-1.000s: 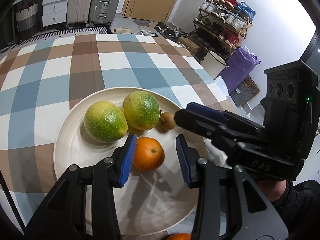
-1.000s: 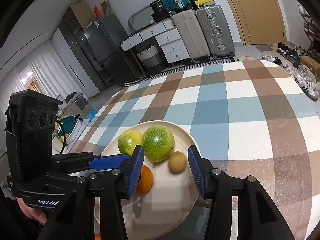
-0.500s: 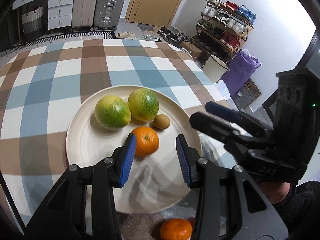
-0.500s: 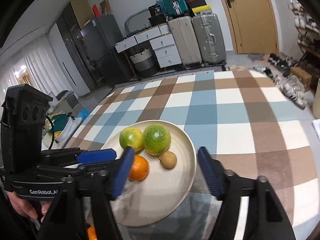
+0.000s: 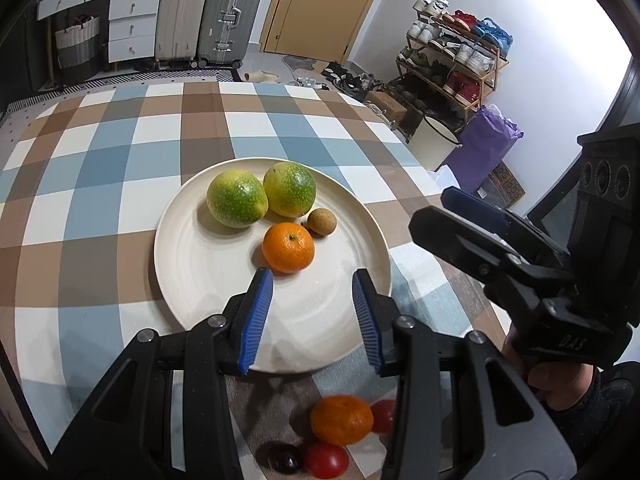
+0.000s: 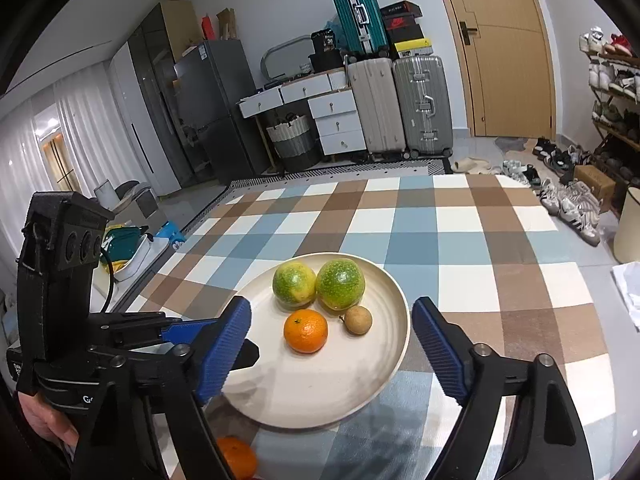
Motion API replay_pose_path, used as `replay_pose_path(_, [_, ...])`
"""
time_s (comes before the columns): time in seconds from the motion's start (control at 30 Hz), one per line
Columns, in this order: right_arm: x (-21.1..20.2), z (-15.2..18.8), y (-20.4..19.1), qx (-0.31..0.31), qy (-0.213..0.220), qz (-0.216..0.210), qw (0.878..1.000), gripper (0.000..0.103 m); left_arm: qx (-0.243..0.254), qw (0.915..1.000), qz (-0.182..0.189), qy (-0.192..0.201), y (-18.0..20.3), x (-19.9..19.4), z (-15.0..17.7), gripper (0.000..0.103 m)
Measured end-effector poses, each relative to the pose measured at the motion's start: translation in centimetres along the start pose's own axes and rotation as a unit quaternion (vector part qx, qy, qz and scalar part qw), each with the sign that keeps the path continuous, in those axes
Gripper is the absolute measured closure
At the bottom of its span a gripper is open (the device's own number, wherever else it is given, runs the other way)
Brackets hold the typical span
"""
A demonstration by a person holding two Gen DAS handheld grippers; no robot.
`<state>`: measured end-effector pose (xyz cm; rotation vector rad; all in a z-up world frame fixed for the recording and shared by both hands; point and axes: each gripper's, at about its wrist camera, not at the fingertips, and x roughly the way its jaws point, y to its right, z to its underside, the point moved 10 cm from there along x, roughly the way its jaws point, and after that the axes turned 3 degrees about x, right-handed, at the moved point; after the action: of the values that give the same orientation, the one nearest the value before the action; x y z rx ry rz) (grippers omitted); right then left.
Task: Organize fruits
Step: 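Withdraw both tools from the plate toward the remaining fruits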
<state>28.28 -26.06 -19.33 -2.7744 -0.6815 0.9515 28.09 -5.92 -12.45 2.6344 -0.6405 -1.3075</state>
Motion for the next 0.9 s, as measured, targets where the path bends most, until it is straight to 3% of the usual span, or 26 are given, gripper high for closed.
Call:
replay_pose_path(0.57, [-2.7, 2.3, -1.5, -0.008, -0.001, 0.024, 1.0, 0.011, -0.005, 0.9998, -0.014, 0.014, 0.4, -3.0, 3.3, 0.061])
replay_pose_path(0.9, [-4.3, 4.0, -2.1, -0.005, 0.005, 0.029, 1.0, 0.009, -0.01, 0.9986, -0.045, 0.027, -1.0, -5.2, 6.1, 0.042])
